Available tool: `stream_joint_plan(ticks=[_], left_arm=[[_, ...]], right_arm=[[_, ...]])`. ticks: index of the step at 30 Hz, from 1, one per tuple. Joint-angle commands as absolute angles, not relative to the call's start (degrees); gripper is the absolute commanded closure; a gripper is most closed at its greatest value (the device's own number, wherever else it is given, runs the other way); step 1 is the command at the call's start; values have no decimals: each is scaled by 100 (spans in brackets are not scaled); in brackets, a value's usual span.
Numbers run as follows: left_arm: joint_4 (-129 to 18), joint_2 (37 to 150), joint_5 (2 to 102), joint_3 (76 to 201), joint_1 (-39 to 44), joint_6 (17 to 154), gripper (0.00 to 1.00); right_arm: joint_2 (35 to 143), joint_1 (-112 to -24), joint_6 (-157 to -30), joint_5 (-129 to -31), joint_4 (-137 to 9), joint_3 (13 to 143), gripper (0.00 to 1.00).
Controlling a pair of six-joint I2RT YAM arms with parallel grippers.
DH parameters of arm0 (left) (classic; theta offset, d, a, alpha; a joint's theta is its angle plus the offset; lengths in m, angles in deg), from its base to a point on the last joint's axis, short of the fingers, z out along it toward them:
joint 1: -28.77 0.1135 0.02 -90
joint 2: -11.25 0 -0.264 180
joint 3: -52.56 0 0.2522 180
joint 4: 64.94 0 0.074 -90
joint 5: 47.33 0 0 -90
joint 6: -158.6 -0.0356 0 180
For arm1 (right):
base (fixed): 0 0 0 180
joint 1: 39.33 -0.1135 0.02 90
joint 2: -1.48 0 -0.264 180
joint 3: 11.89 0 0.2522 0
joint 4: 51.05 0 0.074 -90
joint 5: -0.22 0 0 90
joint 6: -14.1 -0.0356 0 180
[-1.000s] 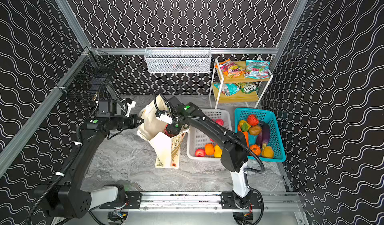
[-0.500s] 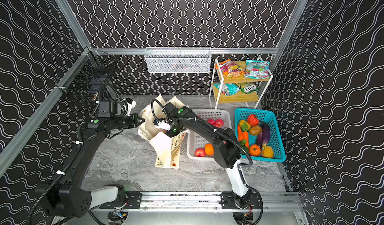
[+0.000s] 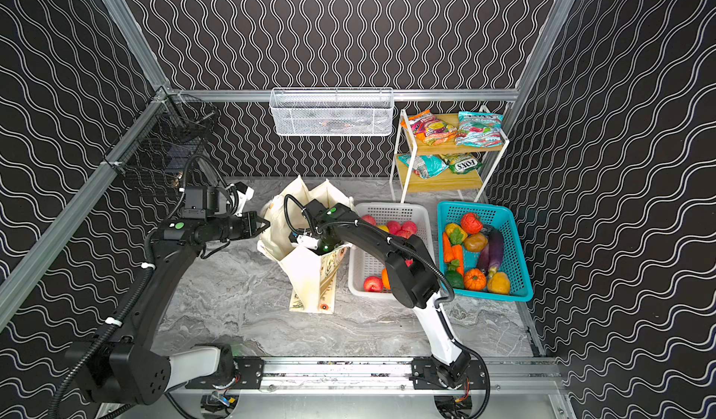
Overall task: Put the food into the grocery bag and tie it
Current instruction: 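Lower the red apple into the tote beside the dragon fruit with the right gripper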
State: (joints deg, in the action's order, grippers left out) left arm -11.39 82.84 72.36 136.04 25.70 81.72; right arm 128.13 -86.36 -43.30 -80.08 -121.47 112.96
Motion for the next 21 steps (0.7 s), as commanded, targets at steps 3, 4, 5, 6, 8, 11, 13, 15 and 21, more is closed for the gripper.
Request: stream_joint_plan(ticks=[3, 4, 5, 6, 8, 11, 13, 15, 21], left_arm=[[-1268, 8192, 7237, 13596, 2578, 8091, 100], [-1260, 8191, 7237, 13595, 2578, 8084, 100], [-1255, 8179, 7237, 13593, 2578, 8081, 100], [-1251, 8179, 7237, 13585, 2578, 8066, 100], [-1229, 8169, 7222, 13576, 2578, 8073, 100], [-1182, 8148, 7189, 13594, 2578, 8052, 100], [-1150, 8139, 7185, 13620, 2578, 8046, 100], [-1136, 8134, 7202, 13642, 2578, 8046, 100], [-1176, 8131, 7245, 13611, 2578, 8064, 100]], right_arm=[[12853, -8616, -4206, -8146, -12194, 11190, 36], [12840, -8623, -4215, -8153, -12133, 11153, 35], [12838, -8618, -4215, -8131, -12095, 11123, 33], [12838, -8621, -4214, -8123, -12075, 11113, 32], [12856, -8627, -4232, -8158, -12093, 11153, 29], [12814, -8627, -4233, -8223, -12077, 11148, 23], [12752, -8641, -4250, -8307, -12025, 11089, 19], [12661, -8649, -4250, -8396, -11962, 11006, 14], [12273, -8666, -4309, -8563, -11663, 10743, 1]])
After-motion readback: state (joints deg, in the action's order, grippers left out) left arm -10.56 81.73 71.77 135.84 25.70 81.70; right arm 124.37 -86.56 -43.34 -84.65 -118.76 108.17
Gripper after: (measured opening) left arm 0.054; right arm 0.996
